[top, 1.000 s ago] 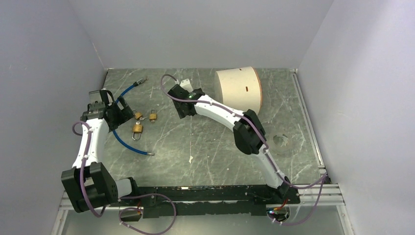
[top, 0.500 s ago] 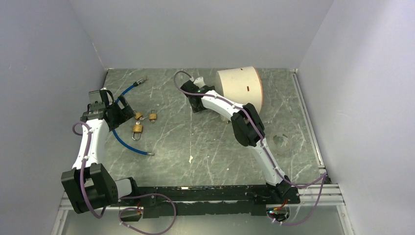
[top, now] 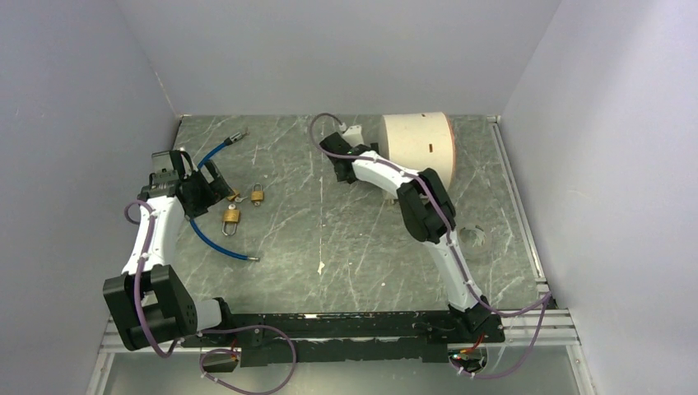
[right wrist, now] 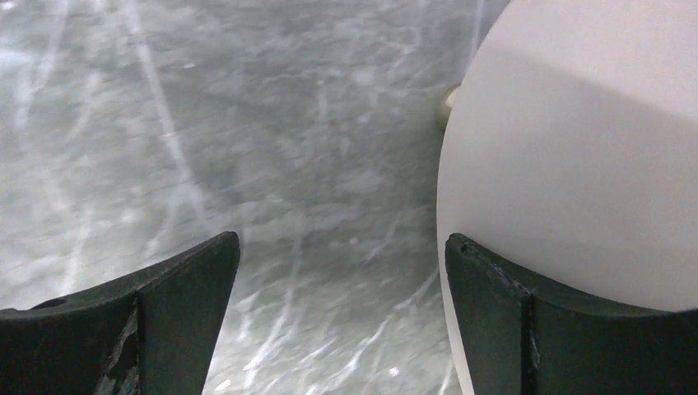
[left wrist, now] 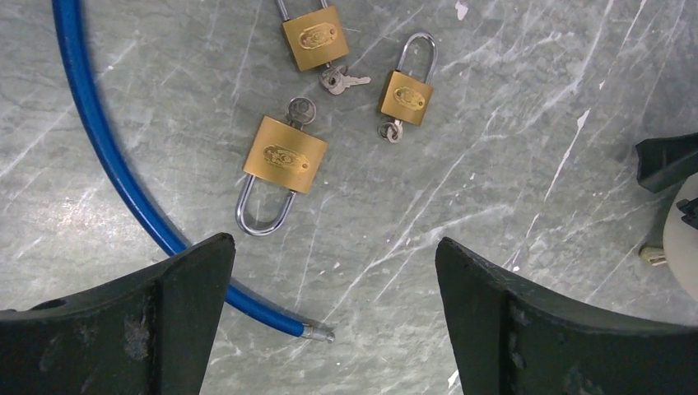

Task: Lock with the key
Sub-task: Move the distractor to the center of the board.

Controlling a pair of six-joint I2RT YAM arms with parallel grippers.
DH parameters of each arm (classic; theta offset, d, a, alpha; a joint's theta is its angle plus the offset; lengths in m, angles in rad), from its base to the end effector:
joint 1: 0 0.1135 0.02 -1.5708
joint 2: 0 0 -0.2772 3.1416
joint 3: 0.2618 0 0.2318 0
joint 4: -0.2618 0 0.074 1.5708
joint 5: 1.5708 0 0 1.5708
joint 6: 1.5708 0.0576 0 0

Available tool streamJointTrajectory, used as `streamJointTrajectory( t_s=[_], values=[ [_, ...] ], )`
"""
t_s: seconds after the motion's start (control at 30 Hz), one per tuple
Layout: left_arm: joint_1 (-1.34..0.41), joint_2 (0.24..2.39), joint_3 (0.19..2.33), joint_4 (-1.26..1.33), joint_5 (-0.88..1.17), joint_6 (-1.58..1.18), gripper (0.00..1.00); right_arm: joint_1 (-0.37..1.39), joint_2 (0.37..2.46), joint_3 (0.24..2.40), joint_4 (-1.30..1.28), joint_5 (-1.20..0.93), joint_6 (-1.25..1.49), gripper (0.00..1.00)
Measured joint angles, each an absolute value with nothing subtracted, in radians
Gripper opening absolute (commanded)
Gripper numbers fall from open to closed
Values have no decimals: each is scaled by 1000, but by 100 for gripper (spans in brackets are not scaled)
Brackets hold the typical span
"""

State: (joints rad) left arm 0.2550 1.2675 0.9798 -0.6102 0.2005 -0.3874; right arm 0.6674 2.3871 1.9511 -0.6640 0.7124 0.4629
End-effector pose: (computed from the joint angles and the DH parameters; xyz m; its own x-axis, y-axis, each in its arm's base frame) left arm 0.2450 0.0520 0.2700 -0.6527 -0.5527 -0.5182 -0.4035 0.8325 -0.3797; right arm 0.4189 0.2821 0.1584 -0.7315 -0.1462 -0.6660 0.1018 0.9424 -0.3187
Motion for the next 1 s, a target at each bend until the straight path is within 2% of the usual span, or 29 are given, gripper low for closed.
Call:
streamJointTrajectory(
  t_s=[0.47, 0.7, 1.0],
  values=[
    [255, 1272, 980, -609, 239, -387, 96, 488, 2079, 1431, -356, 604, 262, 99],
    [255, 1273, 980, -610, 245, -386, 96, 399, 2010, 1331, -316, 546, 205, 99],
    [255, 1304, 979, -598, 319, -374, 96, 369, 1967, 1321, -384, 420, 201, 99]
  ],
)
